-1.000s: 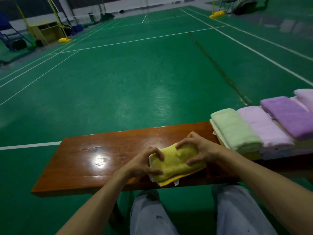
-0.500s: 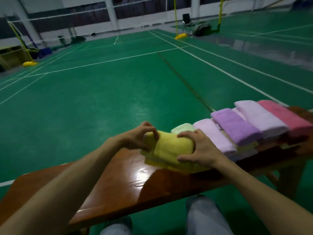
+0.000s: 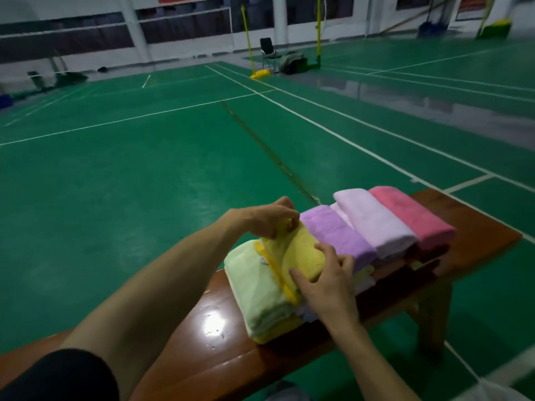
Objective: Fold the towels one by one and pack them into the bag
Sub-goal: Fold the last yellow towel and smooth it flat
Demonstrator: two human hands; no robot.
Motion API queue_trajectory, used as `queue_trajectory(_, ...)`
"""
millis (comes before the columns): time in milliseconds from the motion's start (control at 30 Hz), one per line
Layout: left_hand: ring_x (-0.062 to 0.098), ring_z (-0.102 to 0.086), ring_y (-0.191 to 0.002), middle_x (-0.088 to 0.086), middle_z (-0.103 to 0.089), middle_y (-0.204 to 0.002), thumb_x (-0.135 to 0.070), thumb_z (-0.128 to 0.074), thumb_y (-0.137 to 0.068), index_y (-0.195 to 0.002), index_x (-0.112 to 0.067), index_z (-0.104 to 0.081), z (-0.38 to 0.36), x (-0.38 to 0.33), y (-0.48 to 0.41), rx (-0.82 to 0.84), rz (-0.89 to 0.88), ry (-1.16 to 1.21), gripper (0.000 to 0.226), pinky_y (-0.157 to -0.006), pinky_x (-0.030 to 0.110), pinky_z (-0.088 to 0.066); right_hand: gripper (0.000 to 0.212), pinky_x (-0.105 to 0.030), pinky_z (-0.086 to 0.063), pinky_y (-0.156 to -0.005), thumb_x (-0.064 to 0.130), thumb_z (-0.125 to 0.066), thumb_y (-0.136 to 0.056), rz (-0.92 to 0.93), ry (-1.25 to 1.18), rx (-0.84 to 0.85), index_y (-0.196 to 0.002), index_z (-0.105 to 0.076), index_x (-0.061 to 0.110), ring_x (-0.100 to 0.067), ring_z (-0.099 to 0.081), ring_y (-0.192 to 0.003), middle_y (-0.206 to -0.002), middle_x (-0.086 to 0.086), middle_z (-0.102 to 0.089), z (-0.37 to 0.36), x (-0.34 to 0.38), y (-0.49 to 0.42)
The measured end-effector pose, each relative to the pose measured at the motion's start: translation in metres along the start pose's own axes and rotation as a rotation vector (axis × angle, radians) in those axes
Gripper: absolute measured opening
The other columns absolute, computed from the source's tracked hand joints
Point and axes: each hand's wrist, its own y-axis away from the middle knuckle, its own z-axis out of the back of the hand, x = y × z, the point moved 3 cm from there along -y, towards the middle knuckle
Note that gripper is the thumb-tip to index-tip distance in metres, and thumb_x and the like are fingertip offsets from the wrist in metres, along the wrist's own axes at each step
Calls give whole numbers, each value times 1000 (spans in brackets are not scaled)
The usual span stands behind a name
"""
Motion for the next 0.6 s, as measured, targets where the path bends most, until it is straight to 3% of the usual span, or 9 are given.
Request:
queue_trajectory(67,14,-42,-80,-4,-43,-95,-11,-54,-89,-109,-22,-51,-6,-1,-8,-31,-52,-51,23,-57,30,-41,72,-32,-43,-88,44,-77,-78,-27,64,55,-138,-43,22,-30,-53,-109,-110,2,-28,1,1,-1)
queue_trajectory(133,13,-42,-101,-4,-40,-117,3,-46,-89,-117,-19,-54,-7,-1,-11,-9,-62,-20,36,-83,33,-46,72,-36,-46,-84,54,-69,-82,-35,212,108,-139,-39,23,-32,-55,-108,-113,-1,-30,6,9,-2)
queue_trajectory(167,16,-40,-114,-1,-36,-130,9,-45,-86,-117,-19,-57,-4,-3,-9,-32,-49,9,44,-97,35,-42,70,-36,-46,-82,60,-63,-83,-30,325,134,-138,-39,24,-33,-57,-107,-117,-3,-33,11,14,-3)
queue_trajectory(233,22,-34,-130,5,-32,-142,11,-46,-81,-113,-18,-64,0,-2,-4,-142,-37,46,47,-110,37,-32,66,-39,-45,-85,67,-55,-84,-22,511,129,-134,-42,26,-36,-57,-108,-124,-7,-37,23,21,-8)
queue_trajectory(333,23,-38,-130,9,-40,-139,-6,-59,-87,-112,-13,-66,0,-5,6,-305,-80,140,26,-109,30,-29,68,-43,-42,-94,65,-60,-82,53,454,-39,-134,-48,22,-35,-43,-116,-129,-12,-42,35,27,-24)
queue_trajectory(400,20,-45,-123,11,-46,-133,-26,-60,-89,-118,-9,-61,-12,-7,14,-266,-117,201,33,-105,25,-33,73,-47,-39,-102,62,-64,-80,175,346,-118,-135,-51,16,-36,-38,-124,-136,-15,-44,23,28,-37)
queue_trajectory(500,17,-42,-129,10,-41,-143,-31,-57,-94,-135,-7,-47,-36,0,22,-203,-80,227,47,-108,22,-31,89,-51,-18,-115,70,-59,-76,157,437,20,-145,-40,16,-36,-23,-142,-153,-12,-34,-14,12,-42)
queue_trajectory(600,9,-32,-133,3,-29,-153,-30,-55,-96,-145,-11,-33,-50,8,23,-203,-47,239,57,-100,0,-17,101,-46,0,-117,80,-40,-70,106,496,16,-151,-31,20,-33,-14,-148,-158,-9,-29,-28,-17,-37)
